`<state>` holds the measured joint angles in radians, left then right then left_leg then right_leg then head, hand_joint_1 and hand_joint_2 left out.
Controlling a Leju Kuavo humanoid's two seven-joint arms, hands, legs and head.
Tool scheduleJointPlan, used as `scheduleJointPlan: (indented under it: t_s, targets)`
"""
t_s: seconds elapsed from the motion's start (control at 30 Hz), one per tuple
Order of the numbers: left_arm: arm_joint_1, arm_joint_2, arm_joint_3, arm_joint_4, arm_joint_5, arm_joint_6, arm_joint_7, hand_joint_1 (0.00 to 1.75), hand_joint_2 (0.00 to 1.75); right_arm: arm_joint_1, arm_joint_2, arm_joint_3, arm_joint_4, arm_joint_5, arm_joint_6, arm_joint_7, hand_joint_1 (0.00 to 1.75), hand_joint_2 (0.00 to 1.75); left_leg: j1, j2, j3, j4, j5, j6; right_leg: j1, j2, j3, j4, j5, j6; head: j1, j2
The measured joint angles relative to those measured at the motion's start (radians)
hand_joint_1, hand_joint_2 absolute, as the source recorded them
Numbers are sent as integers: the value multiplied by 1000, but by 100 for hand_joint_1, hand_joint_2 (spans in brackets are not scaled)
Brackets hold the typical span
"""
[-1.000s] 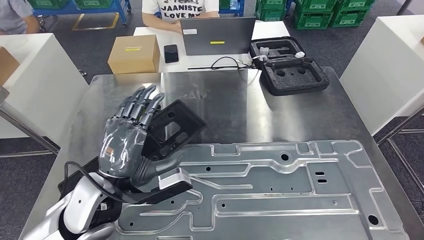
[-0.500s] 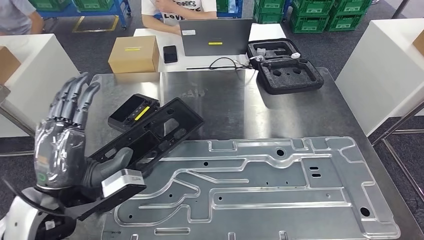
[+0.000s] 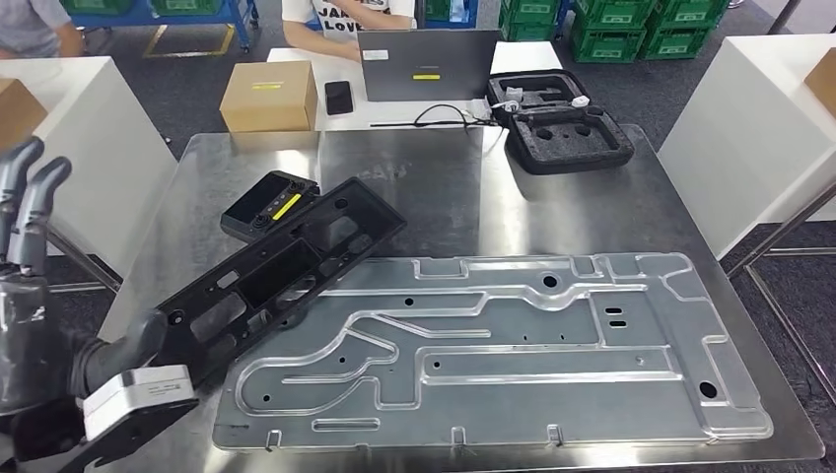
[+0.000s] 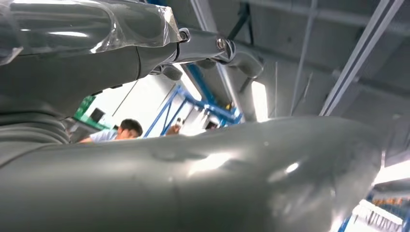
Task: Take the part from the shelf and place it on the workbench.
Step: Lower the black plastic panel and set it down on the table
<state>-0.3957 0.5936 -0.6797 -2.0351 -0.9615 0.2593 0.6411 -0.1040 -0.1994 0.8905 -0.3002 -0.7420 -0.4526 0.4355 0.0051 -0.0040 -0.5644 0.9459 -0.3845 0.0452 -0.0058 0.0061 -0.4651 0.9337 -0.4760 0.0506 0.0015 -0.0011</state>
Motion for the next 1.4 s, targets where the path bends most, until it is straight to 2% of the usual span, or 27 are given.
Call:
scheduleJointPlan:
  t_s: [0.07, 0.1, 0.17, 0.23, 0.27, 0.3, 0.37, 0.43, 0.47, 0.5, 0.6, 0.67, 0.77, 0.8, 0.83, 0.87, 0.93, 0.97, 1.03, 1.1, 1.17, 1.2, 1.27, 1.3, 1.33, 1.37, 1.4]
  targets:
    - [8, 10, 15, -14, -4, 6, 0, 0, 0, -2, 0, 0, 0, 0, 0, -2, 0, 0, 1, 0, -5, 2, 6, -13, -1, -1, -10, -1, 9, -13, -1, 0]
    - [13, 15, 24, -22, -5, 9, 1, 0, 0, -3, 0, 0, 1, 0, -1, -3, 0, 0, 3, 0, -13, 15, -8, -19, -2, -3, -16, -2, 15, -22, -1, 0]
    - [20, 26, 41, -32, -5, 15, 6, 0, 0, -4, -1, -1, 1, 0, -1, -2, 0, 0, 6, 0, -43, 88, -75, -28, -5, -8, -31, -4, 30, -38, -2, 0]
    - [33, 35, 57, -40, -6, 22, 12, 0, 0, -3, -2, -1, 1, -1, -2, -2, 0, 0, 8, 0, -90, 233, -165, -37, -3, -11, -54, -3, 46, -44, -4, 0]
    - [39, 38, 64, -42, -7, 24, 15, 0, 0, -3, -2, -1, 1, -1, -2, -2, 0, 0, 8, 0, -104, 291, -190, -39, -2, -11, -66, -3, 54, -45, -4, 0]
    - [46, 42, 71, -44, -8, 27, 16, 0, 0, -2, -2, -1, 1, -1, -2, -2, 0, 0, 8, 0, -102, 319, -195, -40, -1, -12, -78, -3, 64, -44, -5, 0]
    - [54, 48, 83, -49, -8, 34, 16, 0, 0, -2, -2, 0, 1, 0, 0, -2, 0, 0, 8, 0, -33, 236, -145, -38, -1, -11, -98, -2, 79, -41, -5, 0]
    - [58, 53, 95, -55, -8, 41, 16, 0, 0, -2, -2, 0, 1, 0, 1, -2, 0, 0, 6, -1, 74, 69, -104, -29, 0, -9, -112, 0, 93, -33, -5, 0]
    - [60, 55, 100, -58, -8, 44, 16, 0, 0, -3, -2, 0, 1, 1, 1, -2, 0, 0, 2, -2, 108, 13, -97, -23, 0, -9, -115, -1, 100, -28, -4, 0]
    - [62, 57, 106, -60, -8, 46, 16, 0, 0, -3, -2, -1, 1, 2, 1, -2, 0, 0, -1, -4, 127, -23, -97, -18, 0, -8, -117, -1, 107, -22, -5, 0]
    - [69, 61, 114, -65, -4, 51, 12, 0, 0, -2, -4, -1, 1, 2, 0, -2, 0, 0, -3, -4, 112, -29, -84, -1, 1, -5, -123, -5, 127, -5, -6, 0]
    - [71, 62, 116, -68, -2, 54, 9, 0, 0, -2, -7, 0, 2, 1, 0, -4, 0, 0, 2, -1, 91, -31, -64, 15, 1, -3, -146, 37, 78, 4, -3, 0]
    - [72, 62, 119, -71, -1, 56, 4, 0, 0, -1, -8, 0, 2, 0, 0, -5, 0, 0, 0, 0, 51, -30, -31, 27, -2, -3, -204, 233, -70, 13, 0, 0]
    - [73, 62, 119, -71, 0, 56, 3, 0, 0, -1, -8, 0, 2, 0, 0, -4, 0, 0, -1, 0, 37, -29, -21, 27, -2, -3, -214, 291, -92, 14, 1, 0]
    - [74, 62, 119, -71, 0, 56, 1, 0, 0, -1, -8, 1, 2, 0, 0, -4, 0, 0, -4, 0, 24, -28, -10, 28, -2, -3, -208, 321, -91, 13, 1, 0]
    - [75, 62, 120, -71, 1, 56, 0, 0, 0, -2, -8, 1, 2, 0, 0, -4, 0, 0, -6, 0, 13, -28, -1, 27, -2, -3, -179, 299, -67, 10, 1, 0]
    - [75, 62, 121, -72, 2, 56, -1, 0, 0, -3, -11, 1, 2, 1, 0, -4, 0, 0, -9, 0, -5, -26, 17, 25, 1, -3, -73, 163, -14, -2, 1, 0]
    - [75, 62, 121, -73, 2, 56, -2, 0, 0, -4, -13, 1, 2, 1, -1, -4, 0, 0, -11, 0, -11, -26, 25, 22, 4, -4, -15, 75, -5, -9, 1, 0]
    - [74, 62, 123, -74, 2, 56, -2, 0, 0, -6, -17, 1, 2, 2, -2, -4, 0, 0, -12, 3, -16, -26, 40, 12, 12, -5, 45, -26, -13, -19, 0, 0]
    - [74, 62, 123, -75, 1, 57, -4, 0, 0, -7, -17, 1, 2, 2, -3, -6, 0, 0, -10, 5, -20, -27, 53, 0, 14, -5, 45, -42, -7, -27, 0, 0]
    - [74, 63, 124, -75, 1, 57, -5, 0, 0, -9, -16, 1, 2, 2, -3, -9, 0, 0, -6, 4, -37, 0, 23, -12, 10, -9, 31, -45, 12, -39, 0, 0]
    - [74, 63, 124, -75, 1, 57, -5, 0, 0, -9, -16, 1, 3, 2, -3, -10, 0, 0, -4, 4, -57, 47, -20, -19, 7, -12, 19, -46, 24, -44, -1, 0]
    - [75, 63, 124, -75, 1, 58, -6, 0, 0, -9, -16, 1, 3, 3, -2, -10, 0, 0, 2, 4, -105, 192, -125, -32, 7, -16, -10, -44, 46, -49, -1, 0]
    - [76, 63, 124, -75, 1, 57, -6, 0, 0, -9, -17, 1, 3, 4, -1, -10, 0, 0, 5, 4, -120, 259, -156, -37, 7, -17, -25, -44, 56, -48, -2, 0]
    - [77, 63, 123, -75, 0, 57, -6, 0, 0, -8, -16, 1, 3, 5, 0, -10, 0, 0, 7, 4, -122, 297, -161, -41, 6, -17, -40, -42, 66, -47, -2, 0]
    - [77, 63, 123, -75, 0, 57, -6, 0, 0, -7, -16, 1, 3, 6, 0, -9, 0, 0, 10, 4, -104, 297, -145, -43, 6, -18, -54, -40, 76, -45, -2, 0]
    - [77, 63, 123, -75, -1, 57, -6, 0, 0, -7, -16, 1, 3, 7, 0, -9, 0, 0, 11, 4, -65, 256, -117, -45, 4, -17, -69, -36, 84, -41, -2, 0]
